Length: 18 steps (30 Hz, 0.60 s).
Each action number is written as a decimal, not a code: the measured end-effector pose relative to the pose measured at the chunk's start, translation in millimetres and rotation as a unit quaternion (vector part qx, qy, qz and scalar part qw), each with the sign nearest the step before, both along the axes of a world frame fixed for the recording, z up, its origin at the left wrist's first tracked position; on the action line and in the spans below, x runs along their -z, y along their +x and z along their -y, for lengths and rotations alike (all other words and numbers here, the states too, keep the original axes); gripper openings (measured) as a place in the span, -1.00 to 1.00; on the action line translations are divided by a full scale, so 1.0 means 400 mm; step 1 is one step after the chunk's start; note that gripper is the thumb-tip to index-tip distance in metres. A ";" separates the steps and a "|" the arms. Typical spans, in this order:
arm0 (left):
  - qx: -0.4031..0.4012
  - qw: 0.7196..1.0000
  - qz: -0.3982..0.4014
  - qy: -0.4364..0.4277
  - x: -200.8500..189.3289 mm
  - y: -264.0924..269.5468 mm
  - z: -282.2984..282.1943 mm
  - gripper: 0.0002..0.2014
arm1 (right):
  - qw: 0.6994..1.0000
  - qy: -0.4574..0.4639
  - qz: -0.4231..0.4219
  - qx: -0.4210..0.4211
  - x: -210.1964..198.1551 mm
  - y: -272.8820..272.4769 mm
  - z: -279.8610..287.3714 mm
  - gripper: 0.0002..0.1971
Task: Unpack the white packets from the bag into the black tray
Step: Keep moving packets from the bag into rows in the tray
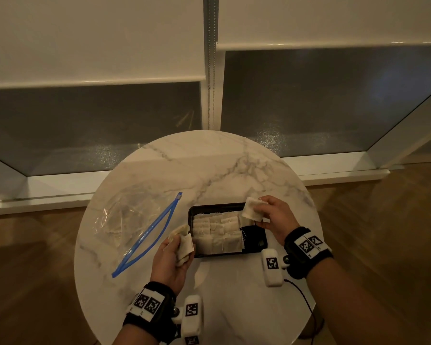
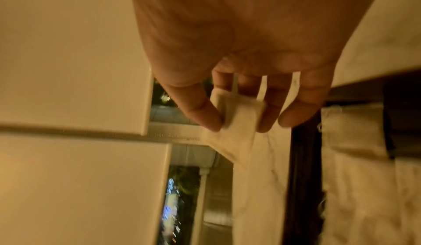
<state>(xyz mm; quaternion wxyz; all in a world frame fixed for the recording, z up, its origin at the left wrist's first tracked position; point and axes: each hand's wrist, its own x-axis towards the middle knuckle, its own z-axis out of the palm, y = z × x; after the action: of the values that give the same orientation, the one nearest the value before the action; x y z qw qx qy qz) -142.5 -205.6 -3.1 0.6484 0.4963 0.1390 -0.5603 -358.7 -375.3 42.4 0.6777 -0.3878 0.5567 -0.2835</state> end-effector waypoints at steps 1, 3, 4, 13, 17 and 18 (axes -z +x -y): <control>0.000 1.000 0.000 0.004 0.002 0.001 -0.001 -0.66 | 0.996 -0.047 -0.071 -0.025 0.006 -0.001 0.005 -0.87; 0.006 1.000 0.002 0.013 0.008 0.002 -0.003 -0.68 | 0.963 -0.122 -0.215 -0.111 0.028 -0.007 0.021 -0.83; 0.009 1.000 0.002 0.018 0.012 0.001 -0.005 -0.70 | 0.938 -0.140 -0.271 -0.162 0.039 -0.010 0.026 -0.79; 0.010 0.999 0.012 0.046 0.037 -0.007 -0.016 -0.67 | 0.819 -0.217 -0.420 -0.325 0.076 0.021 0.075 -0.88; 0.010 0.998 0.010 0.062 0.044 -0.009 -0.019 -0.67 | 0.790 -0.200 -0.455 -0.359 0.088 0.044 0.102 -0.87; 0.010 0.998 0.009 0.064 0.046 -0.010 -0.019 -0.67 | 0.782 -0.197 -0.461 -0.371 0.088 0.050 0.107 -0.88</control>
<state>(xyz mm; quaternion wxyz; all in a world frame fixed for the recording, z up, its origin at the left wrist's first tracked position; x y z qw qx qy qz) -146.3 -197.9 -21.5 0.6106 0.5433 0.1637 -0.5524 -338.6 -417.9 7.2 0.3021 -0.7740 0.5476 0.0989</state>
